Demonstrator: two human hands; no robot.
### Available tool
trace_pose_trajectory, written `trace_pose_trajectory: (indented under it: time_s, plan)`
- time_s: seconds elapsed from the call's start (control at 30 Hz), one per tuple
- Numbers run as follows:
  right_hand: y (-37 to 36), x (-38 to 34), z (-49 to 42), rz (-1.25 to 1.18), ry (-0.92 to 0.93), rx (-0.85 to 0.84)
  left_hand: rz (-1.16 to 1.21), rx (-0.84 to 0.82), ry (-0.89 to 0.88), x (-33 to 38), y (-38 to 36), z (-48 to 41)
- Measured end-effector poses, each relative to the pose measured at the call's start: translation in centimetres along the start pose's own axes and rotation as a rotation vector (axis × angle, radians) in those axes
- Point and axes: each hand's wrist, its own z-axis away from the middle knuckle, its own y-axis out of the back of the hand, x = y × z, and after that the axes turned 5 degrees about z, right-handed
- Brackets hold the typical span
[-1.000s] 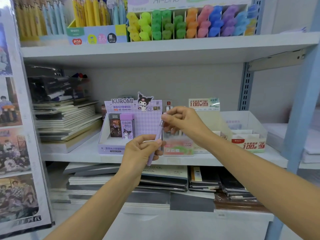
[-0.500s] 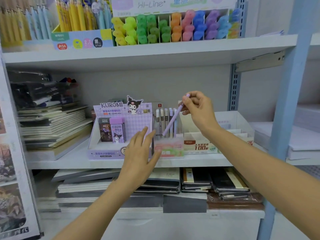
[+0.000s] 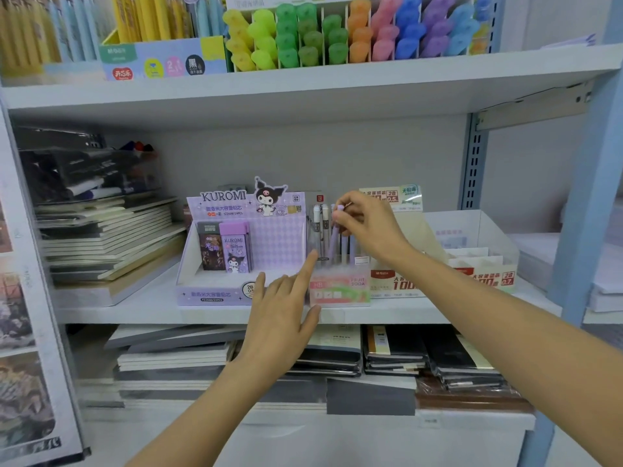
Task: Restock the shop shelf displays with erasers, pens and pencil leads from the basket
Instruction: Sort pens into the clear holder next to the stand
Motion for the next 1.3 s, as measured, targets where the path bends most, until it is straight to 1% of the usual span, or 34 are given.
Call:
trace_pose_trajectory:
  time_s: [0.23, 0.4, 0.47, 0.53, 0.6, 0.63, 0.67, 0.7, 0.73, 0.8, 0.87, 0.93, 0.97, 1.0, 1.07, 1.13, 1.2, 1.23, 1.3]
  plan:
    - [-0.7, 0.2, -0.8, 0.045, -0.031, -0.016, -0.002, 0.026, -0.006, 0.0, -0.2, 0.2]
    - [-1.3, -0.3, -0.7, 0.262, 0.007, -0.049, 0.034, -0.016, -0.009, -0.2, -0.1, 0.1]
    - [-1.1, -0.6, 0.4, 0.291, 0.055, 0.009, 0.103, 0.002, -0.020, -0.1, 0.2, 0.6]
    - [-0.5, -1.4, 2.5, 0.218, 0.168, 0.132, 0.140, 0.117, -0.051, 0.2, 0.4, 1.7]
    - [-0.2, -2.1, 5.3, 0.134, 0.272, 0.206, 0.130, 0.312, -0.130, 0.4, -0.2, 3.4]
    - [-0.4, -2.2, 7.2, 0.091, 0.293, 0.209, 0.130, 0.390, -0.154, 0.4, -0.8, 4.6]
    - [-0.9, -2.0, 9.2, 0.041, 0.294, 0.189, 0.142, 0.422, -0.161, 0.4, -1.7, 5.9]
    - [-1.6, -1.6, 11.4, -0.010, 0.270, 0.150, 0.168, 0.404, -0.163, 0.5, -2.8, 7.4]
    - [-2.5, -0.8, 13.9, -0.056, 0.224, 0.093, 0.207, 0.338, -0.158, 0.5, -4.1, 9.1]
    - [-4.7, 1.6, 19.1, -0.098, 0.095, -0.064, 0.284, 0.122, -0.101, 0.3, -7.4, 12.9]
    - [-7.1, 4.9, 24.4, -0.101, -0.070, -0.245, 0.341, -0.184, 0.025, -0.2, -10.8, 16.7]
    - [-9.3, 8.3, 29.6, -0.091, -0.272, -0.471, 0.395, -0.562, 0.128, -0.8, -14.2, 20.7]
    - [-10.3, 10.0, 32.2, -0.072, -0.347, -0.602, 0.400, -0.743, 0.148, -1.2, -15.7, 22.7]
    - [-11.1, 11.5, 34.8, -0.035, -0.394, -0.738, 0.396, -0.901, 0.164, -1.5, -17.2, 24.9]
    - [-12.3, 14.0, 39.8, 0.051, -0.439, -1.008, 0.376, -1.133, 0.221, -2.1, -19.8, 29.3]
    - [-13.1, 15.7, 44.4, 0.106, -0.452, -1.227, 0.320, -1.250, 0.264, -2.4, -21.8, 33.2]
    - [-13.8, 16.8, 48.0, 0.181, -0.423, -1.372, 0.250, -1.286, 0.278, -2.6, -23.3, 36.1]
    - [-14.1, 17.2, 49.3, 0.218, -0.409, -1.411, 0.234, -1.275, 0.284, -2.8, -23.9, 37.1]
    - [-14.6, 17.8, 50.9, 0.248, -0.430, -1.426, 0.243, -1.234, 0.295, -3.0, -24.7, 38.4]
